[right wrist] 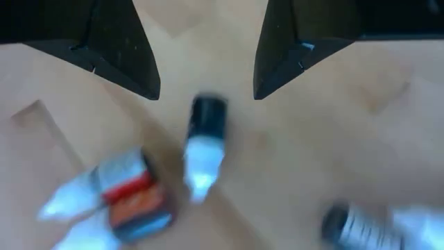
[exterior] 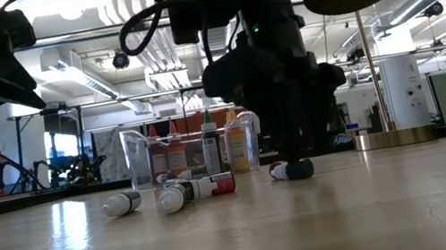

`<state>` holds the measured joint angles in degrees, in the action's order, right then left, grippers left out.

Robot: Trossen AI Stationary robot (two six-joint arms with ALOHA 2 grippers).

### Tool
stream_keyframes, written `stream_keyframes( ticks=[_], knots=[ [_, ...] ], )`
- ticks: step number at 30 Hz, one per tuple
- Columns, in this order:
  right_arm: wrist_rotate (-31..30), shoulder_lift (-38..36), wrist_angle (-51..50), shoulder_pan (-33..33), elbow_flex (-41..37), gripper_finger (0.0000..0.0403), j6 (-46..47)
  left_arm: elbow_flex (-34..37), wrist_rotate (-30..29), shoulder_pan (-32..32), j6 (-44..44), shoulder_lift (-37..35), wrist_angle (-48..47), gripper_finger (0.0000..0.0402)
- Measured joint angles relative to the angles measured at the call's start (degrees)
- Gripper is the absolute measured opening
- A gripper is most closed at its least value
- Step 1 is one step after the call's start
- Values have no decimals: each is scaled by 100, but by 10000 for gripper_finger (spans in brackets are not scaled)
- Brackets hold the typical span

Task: Pick & Place food coloring
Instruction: Put the small green food coloring bottle into the transparent bin

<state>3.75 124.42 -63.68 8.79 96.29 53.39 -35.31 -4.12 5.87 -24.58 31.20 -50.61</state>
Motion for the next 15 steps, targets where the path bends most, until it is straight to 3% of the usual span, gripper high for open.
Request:
stream_keyframes(
  ticks=[15],
  knots=[
    [40,17,948,-152,-453,218,326,0,-7,0,-2,0,0,218]
  ],
)
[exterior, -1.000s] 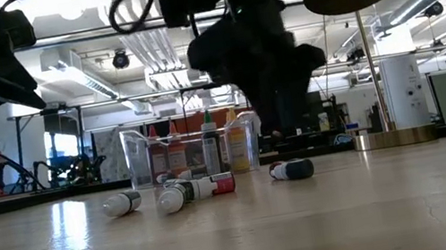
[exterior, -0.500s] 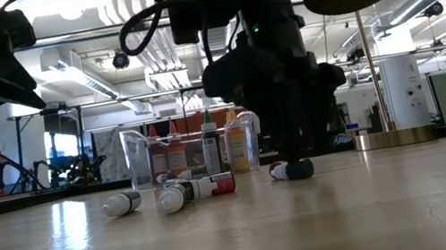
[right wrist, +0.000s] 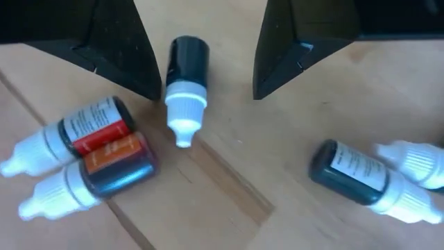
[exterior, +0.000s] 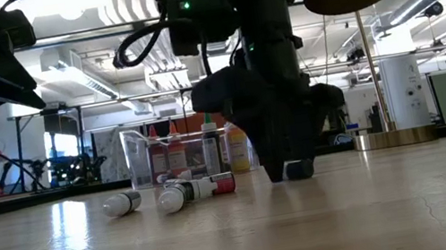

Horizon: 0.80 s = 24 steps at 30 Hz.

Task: Pick & Place food coloring
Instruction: Put the small green food coloring bottle into the transparent bin

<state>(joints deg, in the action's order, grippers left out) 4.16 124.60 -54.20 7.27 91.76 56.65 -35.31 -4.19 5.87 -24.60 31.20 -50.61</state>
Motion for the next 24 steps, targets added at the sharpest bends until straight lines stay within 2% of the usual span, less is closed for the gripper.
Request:
stream_keyframes(
  ticks=[3,9,12,18,21,24],
  knots=[
    [23,2,-51,0,-2,190,-51,0,-12,-1,0,-2,1,218],
    [111,28,-103,-18,192,84,-159,0,-24,0,0,0,2,218],
    [102,-29,-85,-52,477,43,-306,0,-24,0,0,0,2,218],
    [-833,-239,-46,-434,1612,43,-647,0,-20,-2,0,0,2,218],
    [-1429,-243,-8,-867,2310,62,-949,0,-17,-2,0,0,2,218],
    [-1726,-220,282,-1405,2749,70,-1057,0,-17,-2,0,0,2,218]
  ],
)
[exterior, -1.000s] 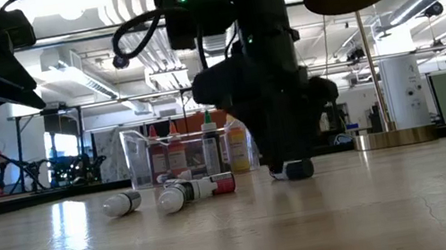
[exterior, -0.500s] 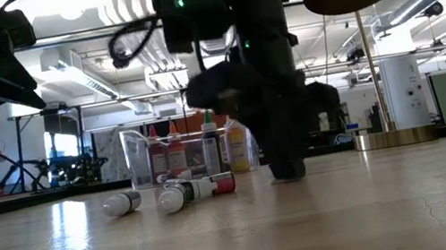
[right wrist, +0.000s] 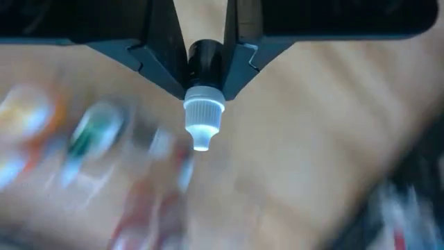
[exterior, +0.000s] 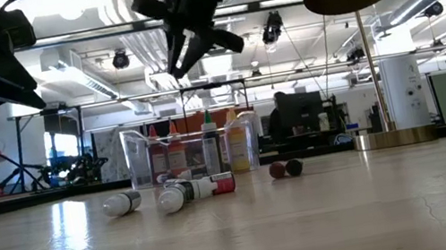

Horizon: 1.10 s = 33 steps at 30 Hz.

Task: Pick & Place food coloring
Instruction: Put the small green food coloring bottle into the transparent bin, then put the small red food coloring bottle into the transparent bin

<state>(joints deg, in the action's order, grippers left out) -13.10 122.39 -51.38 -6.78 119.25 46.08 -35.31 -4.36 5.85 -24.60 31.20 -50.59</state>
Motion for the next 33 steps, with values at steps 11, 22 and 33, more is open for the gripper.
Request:
stream_keyframes(
  ticks=[11,22,33],
  knots=[
    [77,166,129,-765,673,147,-522,0,7,0,-22,0,2,218],
    [469,133,-1070,-242,739,243,-1582,0,4,0,-31,0,0,218],
    [1650,119,-2595,739,-1403,230,1199,0,4,0,-9,0,2,218]
  ],
)
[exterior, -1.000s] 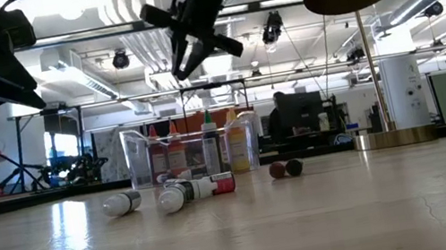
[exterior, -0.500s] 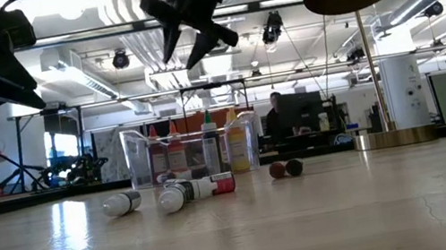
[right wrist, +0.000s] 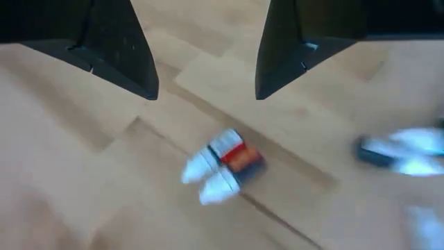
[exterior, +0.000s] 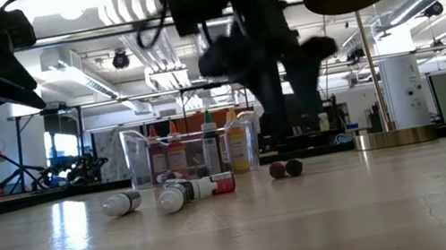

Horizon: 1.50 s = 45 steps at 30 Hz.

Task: Pick & Place food coloring
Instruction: Put the small red food coloring bottle into the transparent bin

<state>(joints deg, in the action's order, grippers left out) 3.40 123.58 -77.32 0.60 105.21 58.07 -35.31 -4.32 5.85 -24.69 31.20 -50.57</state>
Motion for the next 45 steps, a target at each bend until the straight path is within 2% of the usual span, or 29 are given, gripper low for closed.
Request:
stream_keyframes(
  ticks=[5,9,19,24,30,34,39,42,45],
  knots=[
    [-3,-1,1073,72,-825,223,1171,0,0,1,2,0,-1,218],
    [-283,-10,1229,99,-1050,223,1907,1,0,2,4,0,-2,218],
    [-598,-17,1805,32,-1487,208,2281,5,0,2,24,0,-2,218],
    [-592,-32,1897,-7,-1564,165,2125,4,2,2,28,0,-4,218],
    [-636,-36,1905,-7,-1551,84,1911,4,0,2,27,0,-2,218],
    [-972,-66,1940,58,-1195,51,1641,6,1,2,27,0,-3,218],
    [-2160,-346,1992,23,-6,60,1239,9,0,2,26,0,-3,218],
    [-2736,-286,2004,-372,769,66,676,9,2,0,26,0,-4,218],
    [-2843,-172,2070,-940,1276,66,95,9,2,0,26,0,-4,218]
  ],
)
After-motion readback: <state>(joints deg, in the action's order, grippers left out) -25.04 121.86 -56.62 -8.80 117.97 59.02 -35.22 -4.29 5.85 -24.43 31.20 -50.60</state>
